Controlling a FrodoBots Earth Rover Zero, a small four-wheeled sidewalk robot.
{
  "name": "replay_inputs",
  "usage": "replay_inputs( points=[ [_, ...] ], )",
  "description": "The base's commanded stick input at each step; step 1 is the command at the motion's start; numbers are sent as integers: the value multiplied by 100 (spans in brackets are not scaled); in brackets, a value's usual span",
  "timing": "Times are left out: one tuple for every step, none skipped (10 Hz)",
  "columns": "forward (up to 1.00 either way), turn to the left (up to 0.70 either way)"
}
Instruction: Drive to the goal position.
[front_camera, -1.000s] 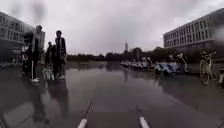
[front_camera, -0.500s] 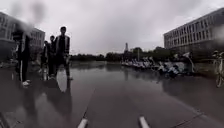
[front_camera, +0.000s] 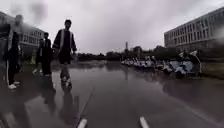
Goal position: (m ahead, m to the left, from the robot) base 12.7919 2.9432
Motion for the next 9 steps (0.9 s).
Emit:
replay_inputs(
  points=[
    [91, 0],
    [91, 0],
    [91, 0],
    [91, 0],
    [55, 0],
    [26, 0],
    [7, 0],
    [8, 0],
    [7, 0]
  ],
)
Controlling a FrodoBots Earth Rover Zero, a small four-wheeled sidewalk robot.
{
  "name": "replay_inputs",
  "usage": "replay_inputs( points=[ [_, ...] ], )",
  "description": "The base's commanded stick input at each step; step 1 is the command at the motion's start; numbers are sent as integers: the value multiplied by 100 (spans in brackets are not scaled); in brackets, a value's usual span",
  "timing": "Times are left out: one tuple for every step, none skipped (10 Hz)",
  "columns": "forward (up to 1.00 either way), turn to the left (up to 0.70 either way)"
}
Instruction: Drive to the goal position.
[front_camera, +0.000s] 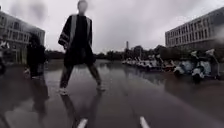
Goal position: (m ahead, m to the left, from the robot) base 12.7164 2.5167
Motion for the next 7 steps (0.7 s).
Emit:
replay_inputs(
  points=[
    [7, 0],
    [7, 0],
    [7, 0],
    [8, 0],
    [7, 0],
    [8, 0],
    [8, 0]
  ],
)
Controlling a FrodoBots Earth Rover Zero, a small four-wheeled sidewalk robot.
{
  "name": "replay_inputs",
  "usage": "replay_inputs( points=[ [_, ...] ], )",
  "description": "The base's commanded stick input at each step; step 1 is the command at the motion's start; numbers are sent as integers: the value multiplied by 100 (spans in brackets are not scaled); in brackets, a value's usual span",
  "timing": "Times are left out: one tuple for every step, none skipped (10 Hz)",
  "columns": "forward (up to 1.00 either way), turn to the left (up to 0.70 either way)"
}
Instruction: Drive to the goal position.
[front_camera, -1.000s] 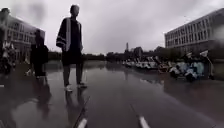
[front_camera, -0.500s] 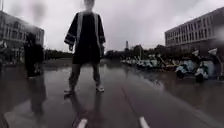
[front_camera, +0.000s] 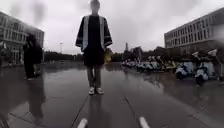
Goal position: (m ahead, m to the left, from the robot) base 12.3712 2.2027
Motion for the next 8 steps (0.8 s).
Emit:
replay_inputs(
  points=[
    [7, 0],
    [8, 0],
    [7, 0],
    [8, 0],
    [7, 0],
    [7, 0],
    [7, 0],
    [7, 0]
  ],
)
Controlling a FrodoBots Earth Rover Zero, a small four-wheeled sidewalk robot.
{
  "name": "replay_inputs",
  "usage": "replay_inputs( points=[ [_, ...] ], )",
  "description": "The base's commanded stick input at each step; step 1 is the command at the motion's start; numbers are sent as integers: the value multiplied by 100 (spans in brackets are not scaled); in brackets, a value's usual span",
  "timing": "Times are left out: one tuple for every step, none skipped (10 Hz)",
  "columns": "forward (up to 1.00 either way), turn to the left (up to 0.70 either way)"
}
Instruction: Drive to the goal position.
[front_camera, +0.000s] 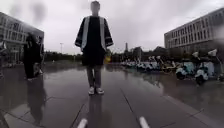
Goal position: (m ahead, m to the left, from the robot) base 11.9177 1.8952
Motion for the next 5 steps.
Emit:
replay_inputs(
  points=[
    [7, 0],
    [7, 0],
    [7, 0],
    [7, 0],
    [8, 0]
  ],
)
